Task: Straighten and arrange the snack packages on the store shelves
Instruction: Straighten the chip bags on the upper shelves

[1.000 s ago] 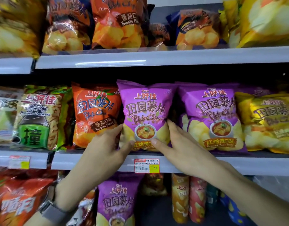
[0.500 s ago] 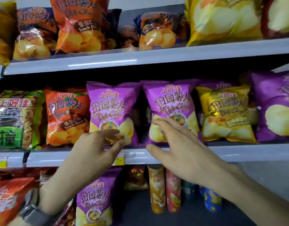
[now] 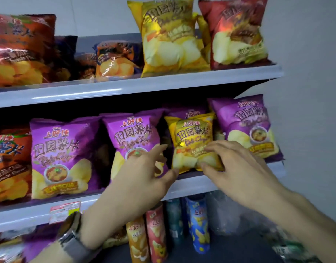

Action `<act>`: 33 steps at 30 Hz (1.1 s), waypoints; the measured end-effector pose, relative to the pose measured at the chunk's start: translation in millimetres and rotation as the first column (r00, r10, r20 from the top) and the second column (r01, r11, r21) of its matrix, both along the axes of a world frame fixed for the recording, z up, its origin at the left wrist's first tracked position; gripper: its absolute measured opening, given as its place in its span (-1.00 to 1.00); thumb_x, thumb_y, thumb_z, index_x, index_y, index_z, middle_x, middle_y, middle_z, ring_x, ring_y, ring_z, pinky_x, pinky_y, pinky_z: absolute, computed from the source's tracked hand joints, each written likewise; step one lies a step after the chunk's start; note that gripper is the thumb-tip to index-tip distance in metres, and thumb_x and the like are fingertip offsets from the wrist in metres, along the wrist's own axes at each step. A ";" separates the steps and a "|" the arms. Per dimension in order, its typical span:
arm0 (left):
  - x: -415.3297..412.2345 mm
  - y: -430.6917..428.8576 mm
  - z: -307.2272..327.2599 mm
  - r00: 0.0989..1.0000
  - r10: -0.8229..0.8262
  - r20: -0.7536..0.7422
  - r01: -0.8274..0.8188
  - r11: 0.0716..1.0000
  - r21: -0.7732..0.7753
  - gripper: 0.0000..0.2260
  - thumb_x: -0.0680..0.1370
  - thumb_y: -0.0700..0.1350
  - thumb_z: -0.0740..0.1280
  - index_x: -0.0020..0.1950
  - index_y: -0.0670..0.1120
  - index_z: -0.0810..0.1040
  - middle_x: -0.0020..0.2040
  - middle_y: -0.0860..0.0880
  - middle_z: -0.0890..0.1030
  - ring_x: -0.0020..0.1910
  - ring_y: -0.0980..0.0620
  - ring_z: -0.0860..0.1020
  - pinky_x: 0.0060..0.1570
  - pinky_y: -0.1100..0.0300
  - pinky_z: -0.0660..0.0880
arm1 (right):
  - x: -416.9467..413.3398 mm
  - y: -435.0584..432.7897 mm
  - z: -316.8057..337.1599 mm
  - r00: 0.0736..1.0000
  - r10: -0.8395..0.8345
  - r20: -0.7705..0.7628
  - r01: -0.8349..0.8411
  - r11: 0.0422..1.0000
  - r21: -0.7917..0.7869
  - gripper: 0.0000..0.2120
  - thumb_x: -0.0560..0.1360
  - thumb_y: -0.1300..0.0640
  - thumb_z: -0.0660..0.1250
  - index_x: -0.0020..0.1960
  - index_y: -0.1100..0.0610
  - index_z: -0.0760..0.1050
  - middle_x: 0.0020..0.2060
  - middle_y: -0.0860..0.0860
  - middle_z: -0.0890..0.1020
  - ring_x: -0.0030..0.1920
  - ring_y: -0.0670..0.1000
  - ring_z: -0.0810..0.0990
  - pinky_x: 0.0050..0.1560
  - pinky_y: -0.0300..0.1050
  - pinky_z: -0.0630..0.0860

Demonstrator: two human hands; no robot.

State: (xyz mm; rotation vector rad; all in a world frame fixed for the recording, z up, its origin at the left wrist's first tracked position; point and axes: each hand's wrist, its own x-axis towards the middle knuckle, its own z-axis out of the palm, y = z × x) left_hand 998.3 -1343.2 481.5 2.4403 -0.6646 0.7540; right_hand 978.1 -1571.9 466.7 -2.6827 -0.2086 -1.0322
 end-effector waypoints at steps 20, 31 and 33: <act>108.2 -115.6 16.1 0.871 -0.222 -0.438 -0.147 0.733 -0.664 -0.01 0.28 0.15 0.68 0.49 -0.20 0.21 0.19 -0.04 0.55 0.12 -0.06 0.61 0.06 0.01 0.68 | 80.6 -157.3 11.1 0.956 0.270 -0.111 -0.078 0.601 0.795 0.15 0.09 -0.21 0.74 0.50 0.09 0.27 0.13 0.01 0.70 0.03 0.04 0.75 0.01 0.10 0.71; 84.3 -117.8 25.5 0.962 -0.096 -0.255 -0.108 0.726 -0.679 -0.21 0.03 0.41 0.65 0.13 0.02 0.68 0.00 0.10 0.76 -0.07 0.07 0.73 -0.05 0.13 0.68 | 88.4 -188.0 -7.1 0.984 0.126 0.129 -0.174 0.472 0.864 0.00 -0.07 -0.32 0.74 0.27 0.02 0.54 0.01 -0.04 0.75 -0.03 -0.01 0.76 0.05 0.12 0.71; 70.2 -116.2 32.6 0.950 -0.179 -0.256 -0.064 0.692 -0.719 -0.29 0.07 0.34 0.69 0.09 0.01 0.72 -0.04 0.10 0.78 -0.06 0.03 0.75 0.08 0.00 0.69 | 86.1 -188.6 -7.5 0.984 0.123 0.132 -0.175 0.465 0.868 0.06 -0.08 -0.34 0.73 0.32 0.01 0.49 0.04 -0.05 0.74 -0.01 -0.01 0.75 0.07 0.13 0.70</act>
